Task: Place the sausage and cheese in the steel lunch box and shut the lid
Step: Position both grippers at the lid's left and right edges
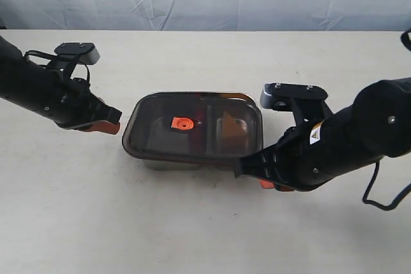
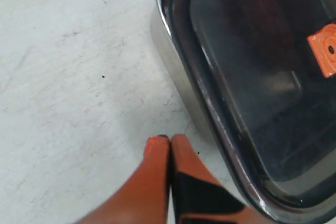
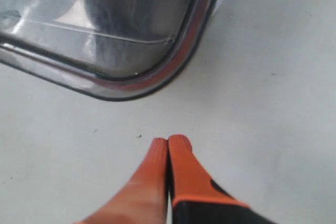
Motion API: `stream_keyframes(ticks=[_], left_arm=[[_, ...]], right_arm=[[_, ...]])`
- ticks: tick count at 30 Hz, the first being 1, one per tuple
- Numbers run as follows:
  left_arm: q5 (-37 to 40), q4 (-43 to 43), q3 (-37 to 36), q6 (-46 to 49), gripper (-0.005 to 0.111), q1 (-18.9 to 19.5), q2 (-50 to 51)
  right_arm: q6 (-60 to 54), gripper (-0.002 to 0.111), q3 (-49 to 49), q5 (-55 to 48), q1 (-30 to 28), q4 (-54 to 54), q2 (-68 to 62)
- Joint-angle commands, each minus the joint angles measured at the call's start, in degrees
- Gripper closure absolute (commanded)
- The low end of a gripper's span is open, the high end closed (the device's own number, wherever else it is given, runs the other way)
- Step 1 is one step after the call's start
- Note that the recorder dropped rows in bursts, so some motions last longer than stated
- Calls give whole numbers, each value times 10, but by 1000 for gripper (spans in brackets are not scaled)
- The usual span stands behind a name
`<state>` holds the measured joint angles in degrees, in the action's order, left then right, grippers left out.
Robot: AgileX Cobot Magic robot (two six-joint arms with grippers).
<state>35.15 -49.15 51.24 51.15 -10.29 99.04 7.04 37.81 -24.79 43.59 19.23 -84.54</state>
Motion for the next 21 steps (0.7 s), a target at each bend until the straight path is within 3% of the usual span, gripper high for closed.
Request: stream_keyframes(ticks=[1,21], left_arm=[[-4,-1,1,-3,107,1,-5],[-17,-4,1,-3,107,1,-5]], right_arm=[[3,109,0,37,-2,7,-36],[5,109,4,121,-2,14,-60]])
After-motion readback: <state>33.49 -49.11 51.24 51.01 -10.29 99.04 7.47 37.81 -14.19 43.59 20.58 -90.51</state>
